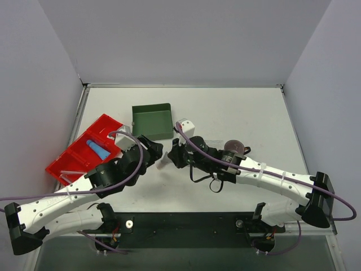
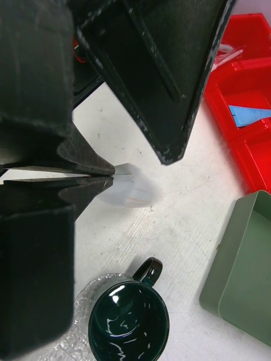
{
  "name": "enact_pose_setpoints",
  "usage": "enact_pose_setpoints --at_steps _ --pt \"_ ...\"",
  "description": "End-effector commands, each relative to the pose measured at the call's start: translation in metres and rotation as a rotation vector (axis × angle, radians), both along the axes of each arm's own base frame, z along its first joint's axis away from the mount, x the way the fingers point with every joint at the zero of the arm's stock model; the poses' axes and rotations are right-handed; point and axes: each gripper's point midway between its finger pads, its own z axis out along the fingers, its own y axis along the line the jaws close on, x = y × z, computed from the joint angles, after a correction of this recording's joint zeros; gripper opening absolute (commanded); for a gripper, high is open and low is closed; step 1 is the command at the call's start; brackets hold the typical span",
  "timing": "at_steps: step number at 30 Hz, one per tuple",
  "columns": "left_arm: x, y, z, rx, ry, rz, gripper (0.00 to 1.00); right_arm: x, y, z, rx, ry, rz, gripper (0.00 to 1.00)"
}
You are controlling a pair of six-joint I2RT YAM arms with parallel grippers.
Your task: Prepare toiletry sets of a toothbrush and toothpaste on the tray
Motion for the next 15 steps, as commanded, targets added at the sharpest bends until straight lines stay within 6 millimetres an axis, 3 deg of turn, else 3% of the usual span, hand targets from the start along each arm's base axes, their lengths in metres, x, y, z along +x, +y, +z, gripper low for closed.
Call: enact_pose_setpoints --at_steps 1,3,11,15 --pt "-0.011 0.012 0.0 -0.001 -0.013 -0.028 0.71 -0.008 -0.004 0.02 0.027 -0.018 0.067 0.0" --pt "-0.013 0.019 -0.004 0.025 -0.024 -0.031 0.83 -0.013 -0.004 0.022 0.033 -0.009 0.093 0.0" --pt "-0.017 0.048 0.009 0.145 -0.134 -0.06 0.89 -0.03 -0.011 0.015 -0.015 0.048 0.187 0.0" --pt "-0.017 0.053 0.015 0.229 -0.198 -0.122 0.93 -0.036 -0.031 -0.003 -0.117 0.069 0.201 0.0"
